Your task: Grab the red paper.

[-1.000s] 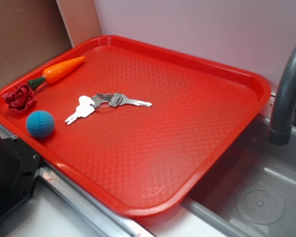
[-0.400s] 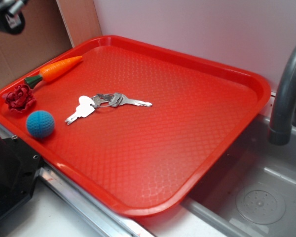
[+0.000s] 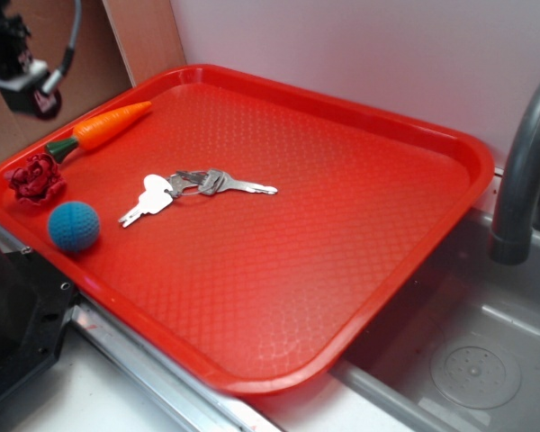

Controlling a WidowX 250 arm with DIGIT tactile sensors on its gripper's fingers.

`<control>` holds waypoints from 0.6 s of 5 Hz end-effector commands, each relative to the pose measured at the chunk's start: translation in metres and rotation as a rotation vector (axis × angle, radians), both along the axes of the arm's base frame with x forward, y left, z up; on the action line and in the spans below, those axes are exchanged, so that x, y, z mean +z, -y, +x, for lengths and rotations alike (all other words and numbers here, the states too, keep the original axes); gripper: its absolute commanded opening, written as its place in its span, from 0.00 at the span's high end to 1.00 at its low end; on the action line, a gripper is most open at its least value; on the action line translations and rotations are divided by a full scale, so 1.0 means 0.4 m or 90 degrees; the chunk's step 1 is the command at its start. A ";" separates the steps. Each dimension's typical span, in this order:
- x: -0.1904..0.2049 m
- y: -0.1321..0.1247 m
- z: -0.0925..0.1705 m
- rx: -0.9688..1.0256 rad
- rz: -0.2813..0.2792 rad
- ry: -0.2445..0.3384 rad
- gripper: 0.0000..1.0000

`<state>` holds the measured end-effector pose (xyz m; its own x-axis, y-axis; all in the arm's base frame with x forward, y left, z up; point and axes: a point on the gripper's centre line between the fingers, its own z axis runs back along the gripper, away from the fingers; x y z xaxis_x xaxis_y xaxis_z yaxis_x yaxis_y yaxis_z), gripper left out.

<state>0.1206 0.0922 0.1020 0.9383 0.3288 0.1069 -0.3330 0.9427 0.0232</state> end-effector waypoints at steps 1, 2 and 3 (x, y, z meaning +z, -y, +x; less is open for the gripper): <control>-0.086 -0.059 0.009 -0.032 0.002 0.000 0.00; -0.124 -0.057 0.033 -0.065 0.003 -0.021 0.00; -0.160 -0.086 0.020 -0.100 0.012 -0.048 0.00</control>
